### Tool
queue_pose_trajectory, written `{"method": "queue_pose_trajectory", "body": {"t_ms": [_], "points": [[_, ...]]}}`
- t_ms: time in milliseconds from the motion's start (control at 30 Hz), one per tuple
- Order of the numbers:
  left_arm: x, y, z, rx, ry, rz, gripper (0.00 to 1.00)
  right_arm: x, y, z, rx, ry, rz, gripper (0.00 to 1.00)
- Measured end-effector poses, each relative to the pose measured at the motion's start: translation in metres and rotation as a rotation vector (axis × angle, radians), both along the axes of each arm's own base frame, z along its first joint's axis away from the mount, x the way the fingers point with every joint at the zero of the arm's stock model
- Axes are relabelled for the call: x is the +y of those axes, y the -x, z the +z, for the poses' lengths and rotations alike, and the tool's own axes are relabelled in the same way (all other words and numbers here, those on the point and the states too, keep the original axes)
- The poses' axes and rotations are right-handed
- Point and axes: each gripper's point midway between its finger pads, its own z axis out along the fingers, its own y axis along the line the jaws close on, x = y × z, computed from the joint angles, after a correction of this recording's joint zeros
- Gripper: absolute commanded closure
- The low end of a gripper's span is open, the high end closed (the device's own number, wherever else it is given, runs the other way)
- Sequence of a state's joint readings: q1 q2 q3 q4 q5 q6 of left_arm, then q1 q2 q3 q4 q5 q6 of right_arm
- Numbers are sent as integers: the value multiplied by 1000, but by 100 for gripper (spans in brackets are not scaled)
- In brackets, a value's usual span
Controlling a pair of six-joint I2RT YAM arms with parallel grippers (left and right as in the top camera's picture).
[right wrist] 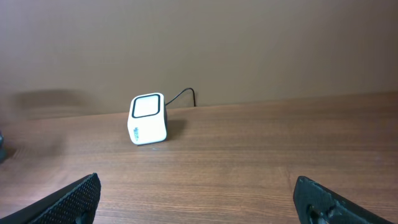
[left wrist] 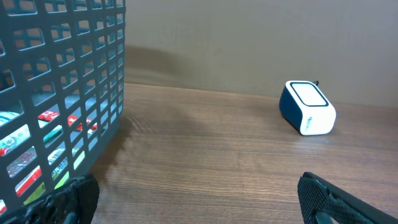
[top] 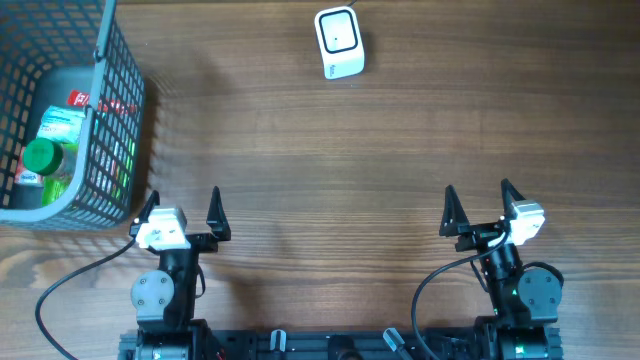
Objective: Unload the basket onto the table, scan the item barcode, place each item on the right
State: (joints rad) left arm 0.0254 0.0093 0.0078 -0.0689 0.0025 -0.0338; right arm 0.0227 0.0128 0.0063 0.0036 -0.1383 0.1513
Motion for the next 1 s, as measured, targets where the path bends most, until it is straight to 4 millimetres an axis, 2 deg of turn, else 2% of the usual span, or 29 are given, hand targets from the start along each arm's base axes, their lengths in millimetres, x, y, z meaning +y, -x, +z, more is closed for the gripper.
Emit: {"method": "queue_pose_trajectory", "body": {"t_ms": [200,300,367,400,433,467,500,533,567,600,633,700,767,833,900,933,967,1000], "points": [[-1,0,0,0,4,-8,0,0,0,0,0,0,0,0],[-6,0,-2,11,61,-28,0,0,0,0,0,0,0,0],[-12,10,-9,148,130,-51,0,0,0,0,1,0,0,0],[-14,18,-4,205,156,-57,0,0,0,0,1,0,0,0],[-16,25,9,252,174,-60,0,0,0,0,0,0,0,1],[-18,30,45,242,187,-66,0,0,0,0,1,0,0,0],[-18,35,73,232,197,-68,0,0,0,0,2,0,0,0],[-19,40,88,264,227,-59,0,0,0,0,0,0,0,0],[-19,37,120,293,241,-57,0,0,0,0,-1,0,0,0],[-19,38,129,341,253,-49,0,0,0,0,0,0,0,0],[-21,33,163,414,273,-46,0,0,0,0,0,0,0,0],[-21,20,202,551,290,-33,0,0,0,0,0,0,0,0],[-22,10,214,710,304,-12,0,0,0,-1,3,0,0,0],[-24,-30,246,698,313,-33,1,0,0,0,2,0,0,0],[-20,-77,253,663,307,-20,3,0,0,0,2,0,0,0],[-15,-92,250,658,316,9,2,0,0,-1,3,0,0,0],[-2,-111,243,651,340,88,2,0,0,-1,3,0,0,0],[12,-122,237,646,356,156,1,0,0,-1,3,0,0,0]]}}
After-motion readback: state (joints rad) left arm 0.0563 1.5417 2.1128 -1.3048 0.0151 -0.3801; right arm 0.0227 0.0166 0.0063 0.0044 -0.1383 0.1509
